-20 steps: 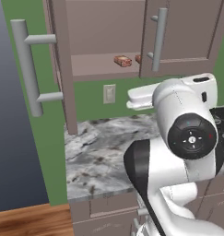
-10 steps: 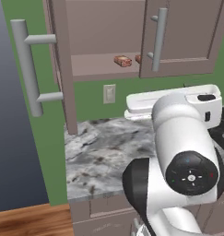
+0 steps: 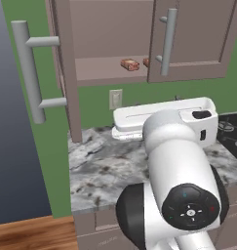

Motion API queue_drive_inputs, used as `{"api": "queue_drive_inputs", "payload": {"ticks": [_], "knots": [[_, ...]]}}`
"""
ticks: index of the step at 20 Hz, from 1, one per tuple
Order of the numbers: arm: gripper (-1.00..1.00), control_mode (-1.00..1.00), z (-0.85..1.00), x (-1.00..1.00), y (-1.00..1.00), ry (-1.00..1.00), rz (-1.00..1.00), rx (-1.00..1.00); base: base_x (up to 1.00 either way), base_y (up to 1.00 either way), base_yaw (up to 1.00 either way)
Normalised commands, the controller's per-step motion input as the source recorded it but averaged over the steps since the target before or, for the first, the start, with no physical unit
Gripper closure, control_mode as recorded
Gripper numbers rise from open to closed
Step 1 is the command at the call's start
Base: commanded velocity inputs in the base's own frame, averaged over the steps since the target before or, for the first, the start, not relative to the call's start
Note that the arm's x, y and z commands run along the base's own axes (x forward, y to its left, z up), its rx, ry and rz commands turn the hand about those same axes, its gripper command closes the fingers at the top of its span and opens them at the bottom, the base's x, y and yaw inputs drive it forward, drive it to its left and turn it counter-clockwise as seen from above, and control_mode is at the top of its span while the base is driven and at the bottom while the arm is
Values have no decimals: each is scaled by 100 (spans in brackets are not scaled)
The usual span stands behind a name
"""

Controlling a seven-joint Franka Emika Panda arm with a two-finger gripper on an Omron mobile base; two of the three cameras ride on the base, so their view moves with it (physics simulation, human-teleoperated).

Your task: Pick up the bar soap and bar soap from the sink, and place them back in the cabinet, and close the cabinet doors.

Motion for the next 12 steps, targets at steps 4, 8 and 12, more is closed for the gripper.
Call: {"api": "queue_drive_inputs", "payload": {"ticks": [4, 8, 12], "knots": [[-100, -100, 0, -20, 54, 0, 6, 0, 0, 0, 0], [-100, -100, 0, -23, 55, -4, 3, 0, 0, 0, 0], [-100, -100, 0, -18, 54, -5, 1, 0, 0, 0, 0]]}}
